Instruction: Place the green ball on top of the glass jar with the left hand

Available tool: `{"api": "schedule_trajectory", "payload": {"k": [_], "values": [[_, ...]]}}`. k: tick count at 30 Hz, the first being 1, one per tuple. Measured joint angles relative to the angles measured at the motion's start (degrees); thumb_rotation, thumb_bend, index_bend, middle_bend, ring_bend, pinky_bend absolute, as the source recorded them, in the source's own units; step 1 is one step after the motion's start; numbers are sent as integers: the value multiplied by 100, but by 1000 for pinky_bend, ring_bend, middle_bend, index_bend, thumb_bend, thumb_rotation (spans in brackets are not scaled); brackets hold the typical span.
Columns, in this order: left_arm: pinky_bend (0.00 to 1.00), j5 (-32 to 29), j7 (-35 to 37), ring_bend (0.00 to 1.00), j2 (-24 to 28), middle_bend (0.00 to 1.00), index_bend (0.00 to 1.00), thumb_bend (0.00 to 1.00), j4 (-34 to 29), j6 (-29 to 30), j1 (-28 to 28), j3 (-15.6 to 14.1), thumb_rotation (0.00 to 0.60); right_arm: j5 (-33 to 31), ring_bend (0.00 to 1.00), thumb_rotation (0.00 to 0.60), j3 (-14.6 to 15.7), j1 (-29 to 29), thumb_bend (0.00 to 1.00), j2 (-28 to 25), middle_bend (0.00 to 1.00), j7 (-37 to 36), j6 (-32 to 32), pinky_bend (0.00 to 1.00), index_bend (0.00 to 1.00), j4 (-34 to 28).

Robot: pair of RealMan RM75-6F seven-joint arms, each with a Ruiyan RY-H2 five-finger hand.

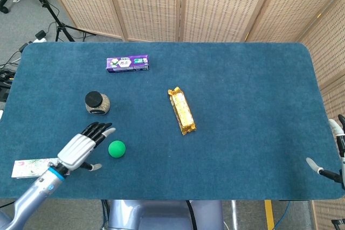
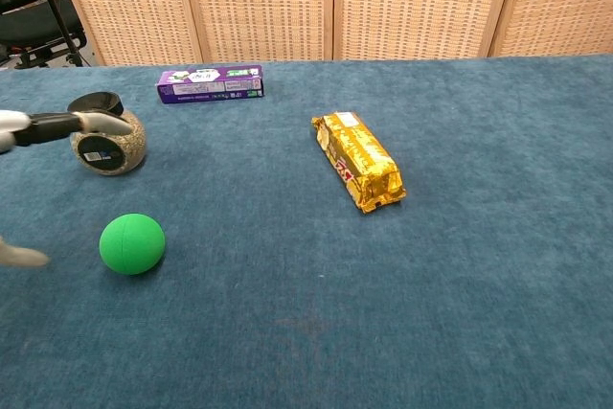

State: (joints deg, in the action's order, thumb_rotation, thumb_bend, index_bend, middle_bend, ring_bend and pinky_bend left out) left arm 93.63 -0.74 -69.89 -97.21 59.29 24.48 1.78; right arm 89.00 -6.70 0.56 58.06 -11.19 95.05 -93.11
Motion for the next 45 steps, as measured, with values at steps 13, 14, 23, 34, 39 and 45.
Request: {"api": "schedule_trajectory", "payload": {"k": [13,14,23,34,39,45], "values": [[298,-976,-812,234,-1090,218,173,0,574,-403,304,155,600,-45,0,600,-10,18,0,-41,0,-132,-74,0,0,16],[311,-1014,-840,245,-1147,233,189,4,626,-383,304,154,600,-42,0,600,-9,19,0,-43,0,-140,-75,0,0,15],[391,-1208,-1044,347,-1381,339,292,94,800,-204,295,113,600,-35,0,600,-6,25,0,-44,0,-157,-87,0,0,4],[466,-1265,-970,436,-1446,428,393,345,865,-15,287,91,600,-51,0,600,-12,31,0,-34,0,-160,-100,0,0,11],[466,-1270,-922,438,-1444,431,399,351,886,74,286,98,600,-55,0,600,-12,31,0,-29,0,-153,-102,0,0,9],[466,-1208,-782,440,-1407,436,407,359,860,196,291,123,600,-51,0,600,-10,35,0,-25,0,-145,-109,0,0,7]]}}
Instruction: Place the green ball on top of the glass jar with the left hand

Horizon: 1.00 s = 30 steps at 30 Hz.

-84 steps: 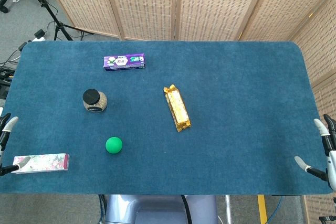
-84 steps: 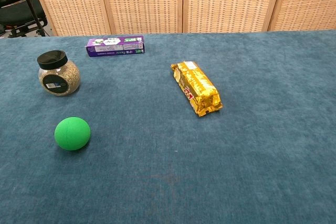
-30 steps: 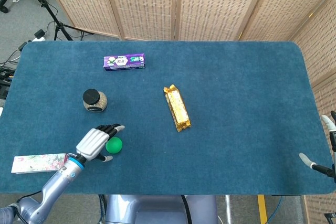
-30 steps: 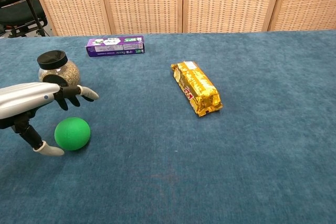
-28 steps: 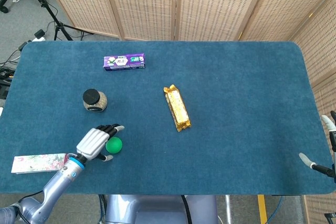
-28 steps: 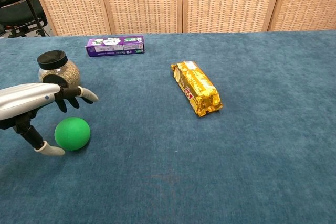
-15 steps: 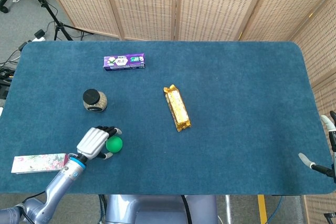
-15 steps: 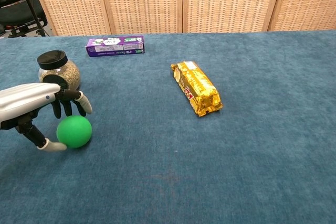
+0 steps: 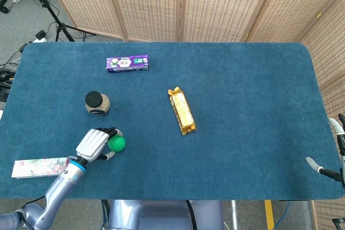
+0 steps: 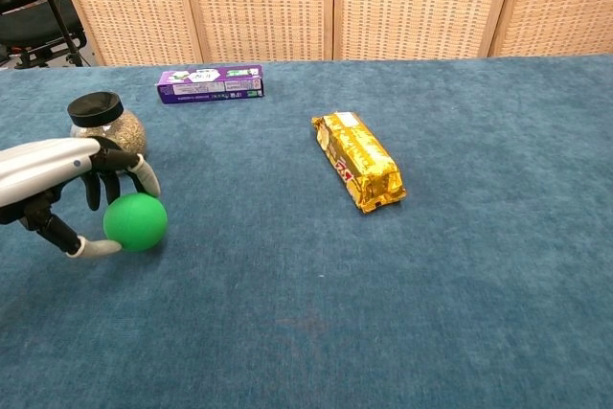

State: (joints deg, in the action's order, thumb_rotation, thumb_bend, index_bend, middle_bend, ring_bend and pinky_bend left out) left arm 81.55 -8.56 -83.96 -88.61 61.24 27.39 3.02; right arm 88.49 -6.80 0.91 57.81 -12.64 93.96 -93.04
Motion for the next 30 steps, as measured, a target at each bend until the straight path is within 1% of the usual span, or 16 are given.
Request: {"api": "schedule_trajectory", "payload": {"k": [5,8,10,14,18,22,27,30], "values": [[466,179,205,440,133,437,408,355,-113,302,12,137,600,-15,0,600,-2,4,0,-2,0,-6,-16,0,0,3],[466,250,254,440,318,437,410,346,-236,502,52,347,600,-14,0,600,-3,3,0,3,0,-5,-11,0,0,0],[466,206,245,440,500,437,413,345,-350,558,97,547,600,-20,0,600,-8,2,0,8,0,-7,-7,0,0,1],[466,-115,161,440,858,437,413,341,-511,588,180,896,600,-37,0,600,-15,7,0,14,0,-2,-18,0,0,5],[467,-683,101,440,1085,437,413,337,-531,526,248,1199,600,-29,0,600,-9,14,0,26,0,31,-31,0,0,5],[466,-1143,187,440,1181,437,413,336,-242,399,297,1377,600,-40,0,600,-10,23,0,39,0,78,-49,0,0,-7],[466,-1355,486,440,1114,437,413,335,349,170,353,1397,600,-43,0,600,-7,39,0,64,0,160,-77,0,0,-17],[466,-1369,742,440,1003,437,414,334,598,46,401,1371,600,-21,0,600,7,42,0,80,0,213,-79,0,0,-26]]}}
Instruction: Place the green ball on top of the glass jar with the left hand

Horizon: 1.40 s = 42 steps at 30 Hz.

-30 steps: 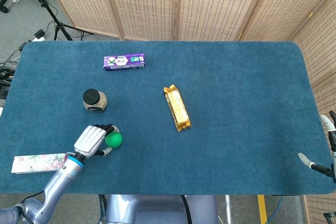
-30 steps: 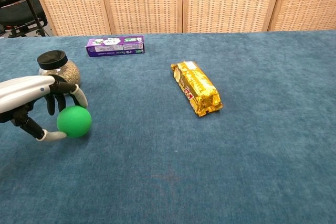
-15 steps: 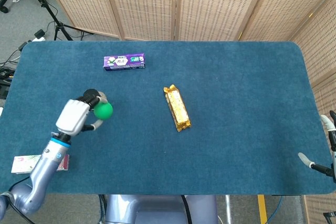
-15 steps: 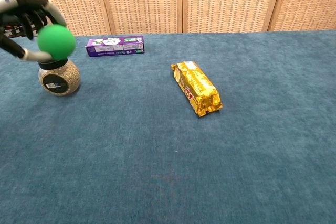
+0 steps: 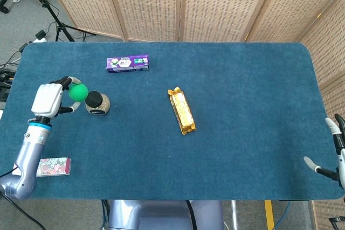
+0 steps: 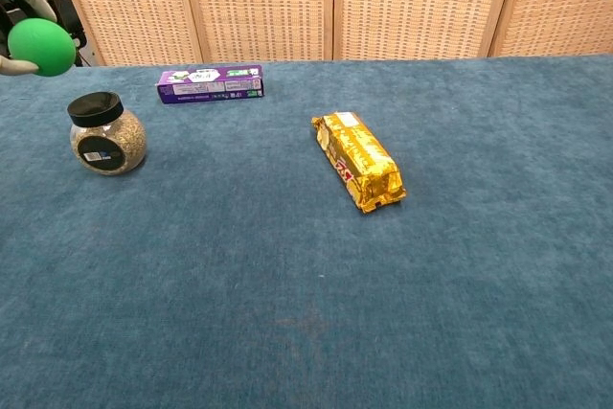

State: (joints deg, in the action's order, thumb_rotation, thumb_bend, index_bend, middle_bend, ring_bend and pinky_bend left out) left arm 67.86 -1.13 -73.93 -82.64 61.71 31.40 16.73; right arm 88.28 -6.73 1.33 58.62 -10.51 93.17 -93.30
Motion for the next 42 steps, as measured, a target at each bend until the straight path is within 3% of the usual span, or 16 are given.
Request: {"api": "schedule_trajectory", "payload": {"k": [21,42], "values": [[466,67,370,435,-598,437,415,313,735,-191,252,-168,600,-60,0,600,-17,5,0,10,0,2,-27,0,0,2],[466,0,392,387,-655,391,404,229,745,-262,318,-204,600,-78,0,600,-22,1,0,-8,0,-46,-35,0,0,-1]]}}
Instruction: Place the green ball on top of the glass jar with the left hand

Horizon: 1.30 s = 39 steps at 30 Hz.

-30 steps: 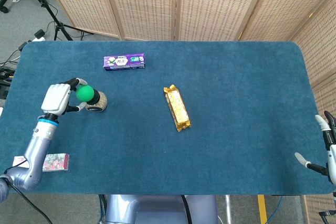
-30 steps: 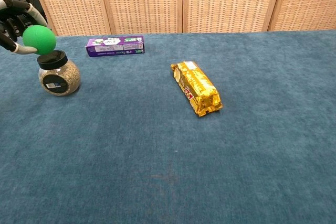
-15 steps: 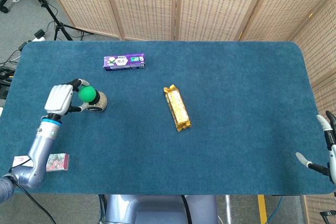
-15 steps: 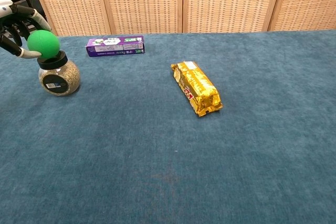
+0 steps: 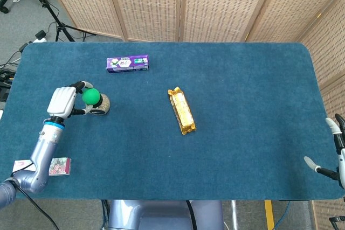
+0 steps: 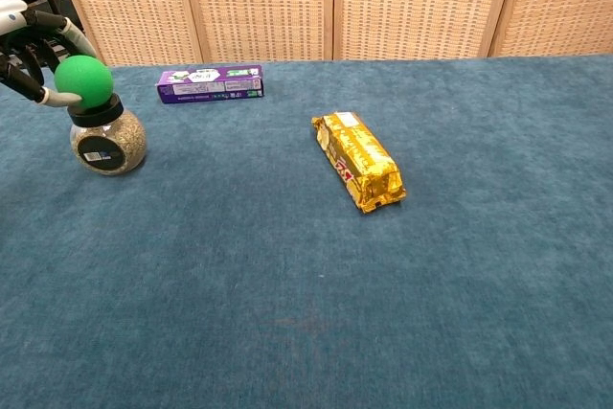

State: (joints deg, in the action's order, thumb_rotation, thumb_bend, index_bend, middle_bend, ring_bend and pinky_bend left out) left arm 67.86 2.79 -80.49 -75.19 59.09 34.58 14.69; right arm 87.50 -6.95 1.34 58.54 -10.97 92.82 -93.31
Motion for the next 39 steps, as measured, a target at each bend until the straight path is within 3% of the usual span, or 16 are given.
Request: {"api": "schedule_trajectory", "payload": {"k": [19,39], "values": [[466,-158,-242,240,63,250,334,161,-137,16,8,-4,600,10,0,600,6,1,0,-13,0,-19,-11,0,0,-3],[466,-99,-115,210,259,189,290,132,-346,159,-85,7,600,10,0,600,4,-8,0,-23,0,-28,5,0,0,-16]]}}
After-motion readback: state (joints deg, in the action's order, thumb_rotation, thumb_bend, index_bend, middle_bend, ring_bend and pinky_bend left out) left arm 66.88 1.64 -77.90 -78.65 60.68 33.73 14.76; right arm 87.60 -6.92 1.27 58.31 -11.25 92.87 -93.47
